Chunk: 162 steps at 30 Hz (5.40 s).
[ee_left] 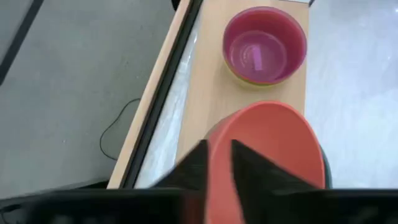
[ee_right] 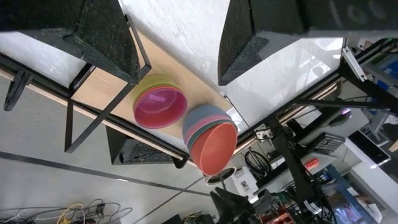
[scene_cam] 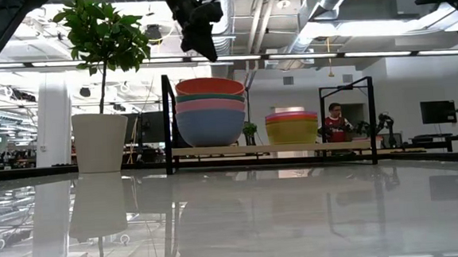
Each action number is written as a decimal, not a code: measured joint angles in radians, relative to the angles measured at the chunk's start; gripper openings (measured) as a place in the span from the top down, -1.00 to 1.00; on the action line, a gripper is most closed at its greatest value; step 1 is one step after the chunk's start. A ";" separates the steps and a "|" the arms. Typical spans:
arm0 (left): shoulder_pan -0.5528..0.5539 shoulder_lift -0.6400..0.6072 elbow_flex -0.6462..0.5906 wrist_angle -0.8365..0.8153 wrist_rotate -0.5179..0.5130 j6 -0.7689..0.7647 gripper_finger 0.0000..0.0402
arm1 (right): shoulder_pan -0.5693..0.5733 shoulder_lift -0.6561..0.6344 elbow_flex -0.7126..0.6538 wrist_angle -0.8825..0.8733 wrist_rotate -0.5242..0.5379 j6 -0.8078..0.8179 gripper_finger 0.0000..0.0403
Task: Place and stack bowls onto a shelf
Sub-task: Stack the big orange bowl on top of the big green bowl on the shelf, then return to Home Position
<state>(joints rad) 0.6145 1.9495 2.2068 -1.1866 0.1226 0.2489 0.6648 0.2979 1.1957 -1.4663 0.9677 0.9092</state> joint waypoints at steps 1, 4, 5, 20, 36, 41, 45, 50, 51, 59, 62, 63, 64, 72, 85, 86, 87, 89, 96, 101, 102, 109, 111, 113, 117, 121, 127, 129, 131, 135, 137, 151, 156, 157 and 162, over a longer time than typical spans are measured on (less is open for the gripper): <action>0.001 -0.001 -0.013 0.014 0.004 -0.002 0.83 | 0.000 0.000 0.000 0.000 0.000 0.000 -0.20; 0.009 0.000 -0.043 0.029 0.015 -0.021 0.95 | 0.000 0.000 0.000 0.000 -0.001 0.000 -0.20; 0.011 0.000 -0.053 0.029 0.017 -0.024 0.96 | 0.000 0.000 0.000 0.000 -0.001 0.000 -0.20; 0.022 -0.001 -0.213 0.116 -0.057 -0.051 1.00 | 0.000 0.000 0.000 0.000 -0.001 0.000 -0.20; -0.005 -0.001 -0.077 0.107 -0.028 -0.169 1.00 | 0.000 0.000 0.000 -0.008 -0.001 -0.001 -0.20; -0.063 -0.001 0.048 0.113 0.013 -0.197 1.00 | 0.000 0.000 0.000 0.013 0.000 -0.003 -0.20; -0.121 -0.008 0.152 0.153 0.032 -0.231 1.00 | 0.000 0.000 0.000 0.088 0.000 -0.070 -0.20; -0.198 -0.086 0.117 0.267 0.054 -0.261 1.00 | 0.000 0.000 0.012 0.149 0.000 -0.141 -0.20; -0.216 -0.098 0.117 0.270 0.052 -0.268 1.00 | 0.000 0.000 0.016 0.160 0.000 -0.129 -0.20; -0.340 -0.170 0.117 0.182 -0.050 -0.323 1.00 | 0.000 0.000 0.017 0.121 -0.031 -0.072 -0.20; -0.402 -0.172 0.117 0.091 -0.120 -0.284 1.00 | 0.001 0.000 0.012 0.124 -0.018 -0.082 -0.20; -0.421 -0.171 0.110 0.084 -0.143 -0.296 1.00 | 0.001 0.001 0.012 0.133 0.001 -0.092 -0.20; -0.438 -0.171 0.098 0.092 -0.151 -0.313 1.00 | 0.002 0.000 0.012 0.145 0.018 -0.098 -0.20; -0.574 -0.240 0.029 0.272 -0.144 -0.340 1.00 | 0.004 0.000 0.012 0.364 0.013 -0.252 -0.20; -0.854 -0.322 0.028 0.476 -0.390 -0.360 1.00 | 0.076 0.000 -0.054 1.035 -0.185 -0.808 -0.20; -0.871 -0.331 0.028 0.451 -0.441 -0.360 1.00 | 0.077 -0.009 -0.054 1.027 -0.184 -0.810 -0.20; -0.887 -0.341 0.028 0.430 -0.472 -0.357 1.00 | 0.076 -0.020 -0.056 1.007 -0.184 -0.805 -0.20; -0.902 -0.362 0.028 0.411 -0.484 -0.337 1.00 | 0.074 -0.058 -0.057 0.992 -0.143 -0.790 -0.20; -0.862 -0.479 0.029 0.282 -0.474 -0.341 1.00 | 0.073 -0.269 -0.122 1.022 -0.118 -0.808 -0.20; -0.852 -0.514 0.029 0.213 -0.468 -0.348 1.00 | 0.060 -0.291 -0.174 0.989 -0.089 -0.853 -0.20; -0.850 -0.518 0.029 0.206 -0.468 -0.348 1.00 | 0.058 -0.292 -0.171 0.979 -0.103 -0.852 -0.20; -0.850 -0.548 0.028 0.085 -0.493 -0.399 1.00 | 0.052 -0.294 -0.097 0.737 -0.024 -0.676 -0.20; -0.854 -0.554 0.028 0.077 -0.497 -0.400 1.00 | 0.062 -0.293 -0.105 0.708 -0.052 -0.666 -0.20; -0.866 -0.564 0.001 0.084 -0.502 -0.383 1.00 | 0.066 -0.291 -0.110 0.638 -0.070 -0.635 -0.20; -0.849 -0.632 -0.118 0.080 -0.513 -0.359 1.00 | 0.075 -0.292 -0.096 0.481 0.004 -0.533 -0.20; -0.787 -0.776 -0.199 0.133 -0.533 -0.375 1.00 | 0.077 -0.293 -0.048 0.452 -0.015 -0.505 -0.20; -0.780 -1.041 -0.491 0.318 -0.500 -0.372 1.00 | 0.080 -0.293 -0.038 0.536 -0.186 -0.710 -0.20; -0.780 -1.126 -0.628 0.350 -0.464 -0.380 1.00 | 0.087 -0.292 -0.042 0.567 -0.275 -0.782 -0.20; -0.780 -1.215 -0.772 0.415 -0.461 -0.415 1.00 | 0.095 -0.293 -0.037 0.604 -0.313 -0.816 -0.20; -0.780 -1.399 -1.038 0.582 -0.501 -0.473 1.00 | 0.110 -0.293 -0.034 0.619 -0.324 -0.834 -0.20; -0.780 -1.482 -1.163 0.671 -0.495 -0.502 1.00 | 0.123 -0.293 -0.034 0.621 -0.324 -0.841 -0.20; -0.780 -1.879 -1.738 1.058 -0.350 -0.611 1.00 | 0.199 -0.293 -0.114 0.686 -0.396 -0.877 -0.20; -0.780 -1.930 -1.773 1.070 -0.288 -0.594 1.00 | 0.198 -0.293 -0.227 0.756 -0.395 -0.841 -0.20; -0.780 -1.936 -1.772 1.067 -0.280 -0.580 1.00 | 0.197 -0.293 -0.250 0.783 -0.395 -0.834 -0.20; -0.781 -1.937 -1.773 1.008 -0.294 -0.529 1.00 | 0.197 -0.293 -0.384 0.926 -0.396 -0.828 -0.20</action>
<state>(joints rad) -0.1661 0.0124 0.4335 -0.1788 -0.1718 -0.2798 0.8616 0.0051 0.8115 -0.5401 0.5720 0.0815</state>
